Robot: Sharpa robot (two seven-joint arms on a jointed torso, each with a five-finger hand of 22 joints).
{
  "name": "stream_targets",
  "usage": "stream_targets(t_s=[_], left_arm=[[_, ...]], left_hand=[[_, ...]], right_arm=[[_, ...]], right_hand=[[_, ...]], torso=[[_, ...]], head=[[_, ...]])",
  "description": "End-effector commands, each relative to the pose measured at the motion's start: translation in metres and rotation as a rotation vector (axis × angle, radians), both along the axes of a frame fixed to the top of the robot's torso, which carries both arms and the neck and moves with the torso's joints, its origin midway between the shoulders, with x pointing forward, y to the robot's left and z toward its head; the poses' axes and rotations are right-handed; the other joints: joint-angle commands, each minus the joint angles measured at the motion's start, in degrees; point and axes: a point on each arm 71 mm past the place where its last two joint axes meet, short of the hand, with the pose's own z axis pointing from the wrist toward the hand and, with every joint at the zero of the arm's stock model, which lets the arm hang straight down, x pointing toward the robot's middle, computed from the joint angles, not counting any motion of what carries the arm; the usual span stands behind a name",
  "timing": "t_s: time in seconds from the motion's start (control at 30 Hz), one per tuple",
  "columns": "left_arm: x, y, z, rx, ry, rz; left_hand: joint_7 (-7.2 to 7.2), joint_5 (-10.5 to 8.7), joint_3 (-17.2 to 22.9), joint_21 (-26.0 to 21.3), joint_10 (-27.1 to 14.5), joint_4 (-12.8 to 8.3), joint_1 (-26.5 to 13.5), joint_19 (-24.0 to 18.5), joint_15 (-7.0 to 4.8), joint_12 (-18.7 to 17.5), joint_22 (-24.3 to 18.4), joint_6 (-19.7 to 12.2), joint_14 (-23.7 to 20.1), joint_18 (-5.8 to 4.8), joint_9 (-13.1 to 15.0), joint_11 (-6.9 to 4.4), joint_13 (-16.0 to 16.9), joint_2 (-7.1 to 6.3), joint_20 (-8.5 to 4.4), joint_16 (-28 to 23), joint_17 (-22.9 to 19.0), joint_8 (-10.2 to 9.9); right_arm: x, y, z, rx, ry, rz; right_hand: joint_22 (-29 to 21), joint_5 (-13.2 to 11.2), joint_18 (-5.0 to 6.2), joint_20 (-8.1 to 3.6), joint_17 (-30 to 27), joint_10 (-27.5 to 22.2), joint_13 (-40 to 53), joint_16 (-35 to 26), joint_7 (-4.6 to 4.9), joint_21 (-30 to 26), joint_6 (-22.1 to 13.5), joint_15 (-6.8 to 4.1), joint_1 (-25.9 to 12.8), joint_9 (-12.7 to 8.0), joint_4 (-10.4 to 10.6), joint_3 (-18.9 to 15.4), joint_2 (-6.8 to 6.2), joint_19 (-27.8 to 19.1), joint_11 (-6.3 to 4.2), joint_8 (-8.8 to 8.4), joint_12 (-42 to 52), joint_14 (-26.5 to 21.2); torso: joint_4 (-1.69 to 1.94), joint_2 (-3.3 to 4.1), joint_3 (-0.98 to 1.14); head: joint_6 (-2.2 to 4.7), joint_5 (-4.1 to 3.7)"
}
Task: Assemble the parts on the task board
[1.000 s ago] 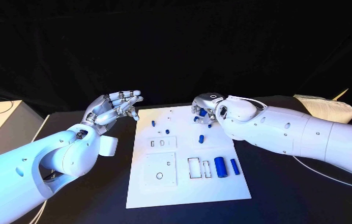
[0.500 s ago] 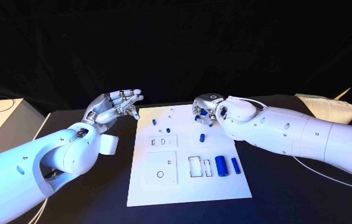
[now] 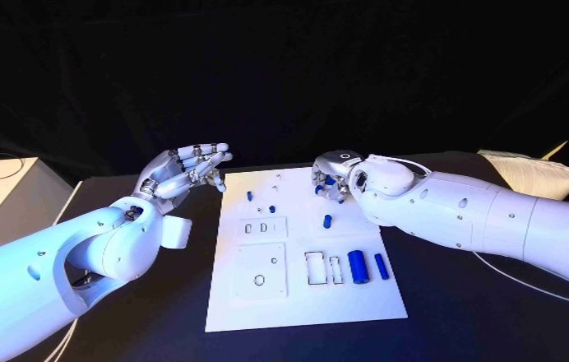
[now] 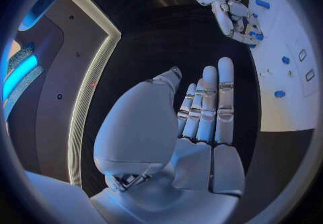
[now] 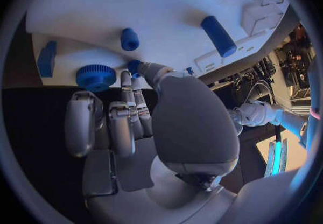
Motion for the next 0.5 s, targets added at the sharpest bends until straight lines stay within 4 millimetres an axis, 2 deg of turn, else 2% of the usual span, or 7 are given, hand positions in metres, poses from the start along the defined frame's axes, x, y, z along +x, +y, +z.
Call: stream_targets(t_s=[0.03,0.17,0.5], left_arm=[[-0.0007,-0.0012,0.0013,-0.003,-0.008,-0.009],[-0.0006,-0.0009,0.0012,-0.002,-0.007,-0.008],[-0.0004,0.0002,0.0010,0.000,-0.006,-0.005]], left_hand=[[1.06,0.21,0.4,0.4,-0.3,0.0,-0.3,-0.4,0.01,0.2,0.0,0.3,-0.4,0.26,0.0,-0.01,0.0,-0.24,0.06,0.4,0.1,0.3],[1.06,0.21,0.4,0.4,-0.3,0.0,-0.3,-0.4,0.01,0.2,0.0,0.3,-0.4,0.26,0.0,-0.01,0.0,-0.24,0.06,0.4,0.1,0.3],[1.06,0.21,0.5,0.5,-0.3,0.0,-0.2,-0.5,0.01,0.3,0.1,0.4,-0.4,0.27,0.1,-0.01,0.0,-0.18,0.07,0.4,0.1,0.3]], right_arm=[[-0.0004,0.0008,0.0006,0.000,-0.014,0.009],[-0.0010,0.0012,0.0023,0.022,-0.032,0.012],[-0.0018,0.0004,0.0075,0.067,-0.091,-0.009]], right_hand=[[0.1,0.3,0.40,-0.29,13.6,1.0,-0.4,-0.3,-0.18,-0.2,0.7,-0.29,-0.7,0.4,-0.4,1.1,0.50,0.2,-0.19,0.59,-0.4,5.6],[0.2,1.2,0.39,-0.62,13.5,2.8,-0.9,-0.3,-0.62,-0.2,2.0,-0.66,-1.4,1.2,-1.1,2.5,1.33,0.3,-0.65,1.39,-0.6,5.5],[0.6,1.8,0.32,-1.12,13.7,4.8,-1.5,-0.2,-1.02,0.0,3.1,-1.14,-1.8,2.7,-2.9,4.0,2.14,0.4,-1.18,2.49,-1.0,5.6]], torso=[[0.02,-0.03,-0.02],[0.02,-0.05,-0.02],[0.02,0.03,-0.10]], head=[[-0.08,-0.06],[-0.10,-0.06],[0.05,-0.07]])
